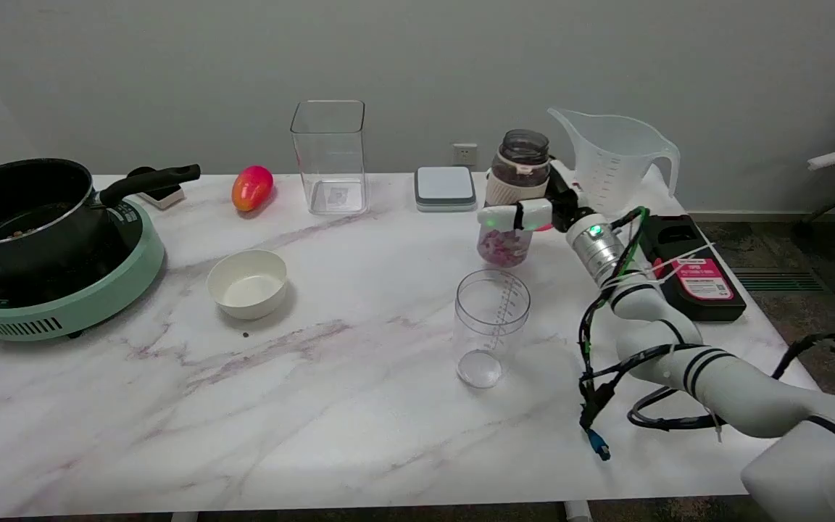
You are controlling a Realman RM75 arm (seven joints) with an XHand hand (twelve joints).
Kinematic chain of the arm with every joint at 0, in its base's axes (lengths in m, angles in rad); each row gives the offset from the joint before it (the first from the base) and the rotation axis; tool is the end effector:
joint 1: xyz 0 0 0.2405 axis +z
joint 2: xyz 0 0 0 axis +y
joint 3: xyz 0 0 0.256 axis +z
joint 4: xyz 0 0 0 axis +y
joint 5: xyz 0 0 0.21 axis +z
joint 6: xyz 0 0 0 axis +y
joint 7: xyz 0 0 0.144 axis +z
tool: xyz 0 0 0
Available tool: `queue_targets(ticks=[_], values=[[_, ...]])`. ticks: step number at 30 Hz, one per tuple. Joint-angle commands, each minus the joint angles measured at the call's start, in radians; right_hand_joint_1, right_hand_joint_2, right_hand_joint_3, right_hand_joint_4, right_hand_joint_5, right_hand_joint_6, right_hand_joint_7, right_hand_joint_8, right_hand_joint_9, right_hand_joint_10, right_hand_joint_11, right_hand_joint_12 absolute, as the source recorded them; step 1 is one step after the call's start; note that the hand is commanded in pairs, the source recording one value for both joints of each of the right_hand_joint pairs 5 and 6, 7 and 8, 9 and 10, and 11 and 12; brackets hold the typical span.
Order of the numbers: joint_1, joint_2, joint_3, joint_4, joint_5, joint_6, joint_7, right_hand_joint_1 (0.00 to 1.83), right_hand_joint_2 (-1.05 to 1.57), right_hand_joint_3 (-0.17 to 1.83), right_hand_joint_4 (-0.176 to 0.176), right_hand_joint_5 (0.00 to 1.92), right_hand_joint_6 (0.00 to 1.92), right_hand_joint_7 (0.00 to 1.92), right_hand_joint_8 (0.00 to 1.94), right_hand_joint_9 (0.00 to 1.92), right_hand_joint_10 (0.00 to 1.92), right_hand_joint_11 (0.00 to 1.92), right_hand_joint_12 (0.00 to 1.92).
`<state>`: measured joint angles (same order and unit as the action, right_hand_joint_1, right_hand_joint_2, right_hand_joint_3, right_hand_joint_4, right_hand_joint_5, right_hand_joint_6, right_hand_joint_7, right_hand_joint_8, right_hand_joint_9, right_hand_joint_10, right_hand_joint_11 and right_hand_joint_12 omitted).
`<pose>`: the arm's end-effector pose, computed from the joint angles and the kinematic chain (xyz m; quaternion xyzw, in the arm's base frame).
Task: Pour the contents of the bottle into the measuring cup.
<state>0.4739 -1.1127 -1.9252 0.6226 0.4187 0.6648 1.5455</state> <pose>-0.2829 -0.4274 0.4001 0.5681 -0.3818 0.4938 0.5363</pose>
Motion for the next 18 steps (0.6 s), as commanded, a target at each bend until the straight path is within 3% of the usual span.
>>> queue_targets(ticks=[1, 7, 18], values=[[-0.273, 0.150, 0.252, 0.378, 0.004, 0.003, -0.006, 1.37, 1.34, 0.32, 0.000, 1.92, 1.92, 1.87, 1.87, 1.56, 1.56, 1.34, 1.34], [-0.444, 0.166, 0.374, 0.560, 0.032, -0.007, -0.005, 1.35, 1.39, 0.30, 0.000, 1.92, 1.92, 1.88, 1.88, 1.58, 1.58, 1.35, 1.35], [-0.744, 0.083, 0.594, 0.775, 0.026, -0.054, -0.063, 1.27, 1.53, 0.24, 0.000, 1.92, 1.92, 1.90, 1.90, 1.63, 1.63, 1.40, 1.40]])
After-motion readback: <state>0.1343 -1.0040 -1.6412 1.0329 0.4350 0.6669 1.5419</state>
